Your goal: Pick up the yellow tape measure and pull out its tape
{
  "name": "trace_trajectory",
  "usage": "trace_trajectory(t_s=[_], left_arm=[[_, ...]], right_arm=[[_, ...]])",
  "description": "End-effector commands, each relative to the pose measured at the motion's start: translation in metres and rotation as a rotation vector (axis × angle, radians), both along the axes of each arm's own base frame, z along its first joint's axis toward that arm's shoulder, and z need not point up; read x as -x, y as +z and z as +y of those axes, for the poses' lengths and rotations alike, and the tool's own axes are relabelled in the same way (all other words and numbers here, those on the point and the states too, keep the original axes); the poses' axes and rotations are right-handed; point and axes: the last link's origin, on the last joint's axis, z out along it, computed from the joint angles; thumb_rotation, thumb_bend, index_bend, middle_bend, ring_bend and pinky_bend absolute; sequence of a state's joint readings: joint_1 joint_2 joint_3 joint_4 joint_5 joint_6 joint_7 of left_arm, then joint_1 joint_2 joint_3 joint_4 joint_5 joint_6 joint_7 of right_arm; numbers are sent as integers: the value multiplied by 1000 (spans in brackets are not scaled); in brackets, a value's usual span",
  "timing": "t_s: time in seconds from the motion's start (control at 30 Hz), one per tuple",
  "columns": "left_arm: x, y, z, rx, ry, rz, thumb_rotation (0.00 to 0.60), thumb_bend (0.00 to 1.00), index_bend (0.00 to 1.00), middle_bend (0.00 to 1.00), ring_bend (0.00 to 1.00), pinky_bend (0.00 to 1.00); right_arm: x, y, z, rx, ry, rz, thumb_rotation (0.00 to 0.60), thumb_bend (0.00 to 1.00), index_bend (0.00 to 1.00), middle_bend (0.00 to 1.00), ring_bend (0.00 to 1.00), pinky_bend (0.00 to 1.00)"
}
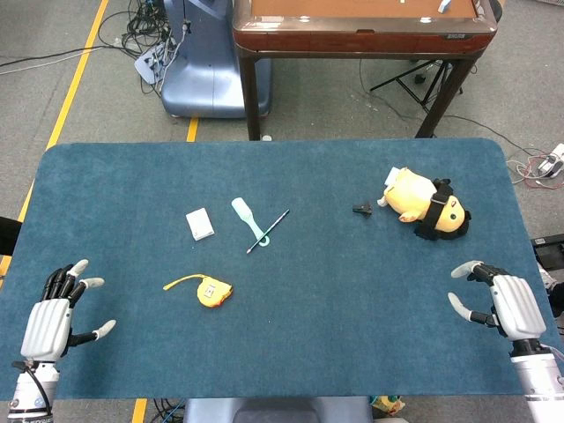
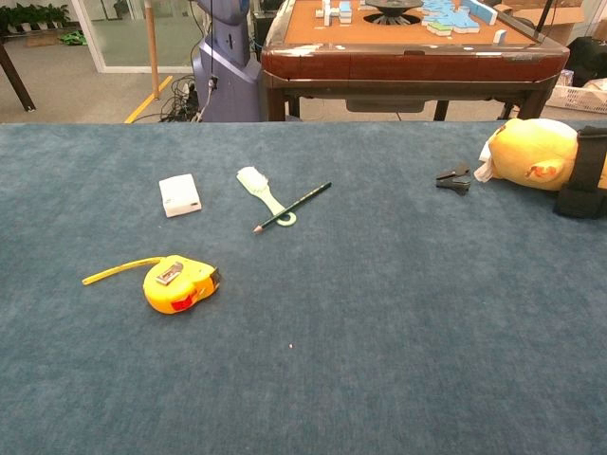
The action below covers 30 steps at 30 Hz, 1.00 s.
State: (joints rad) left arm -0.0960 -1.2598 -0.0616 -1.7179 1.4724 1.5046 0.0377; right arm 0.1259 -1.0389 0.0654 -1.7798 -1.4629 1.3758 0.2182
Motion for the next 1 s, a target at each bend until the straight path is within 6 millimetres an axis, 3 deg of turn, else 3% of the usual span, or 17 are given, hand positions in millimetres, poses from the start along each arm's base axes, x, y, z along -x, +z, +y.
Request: trace_trajectory(t_s=[0.03, 0.33, 0.63, 1.0], left_arm=[[0, 0, 0, 3, -2, 1, 600, 44, 310, 97, 24, 0], [-4, 0, 19, 61, -77, 11, 600, 44, 310, 97, 24, 0], [-20, -10, 64, 348, -223, 91, 600, 44, 204, 96, 27, 0], [-55, -45, 104, 543, -352, 288, 600, 41, 79, 61, 26, 0]], right_arm=[[-1, -1, -1, -3, 2, 0, 600, 376, 434, 414, 414, 390], [-10, 14, -12, 40, 38, 24, 600, 376, 434, 414, 415, 390], [-22, 35, -26, 87, 53, 65, 600, 376, 434, 414, 414, 389], [-26, 33, -30, 74, 51, 68, 600, 376, 434, 414, 414, 390]])
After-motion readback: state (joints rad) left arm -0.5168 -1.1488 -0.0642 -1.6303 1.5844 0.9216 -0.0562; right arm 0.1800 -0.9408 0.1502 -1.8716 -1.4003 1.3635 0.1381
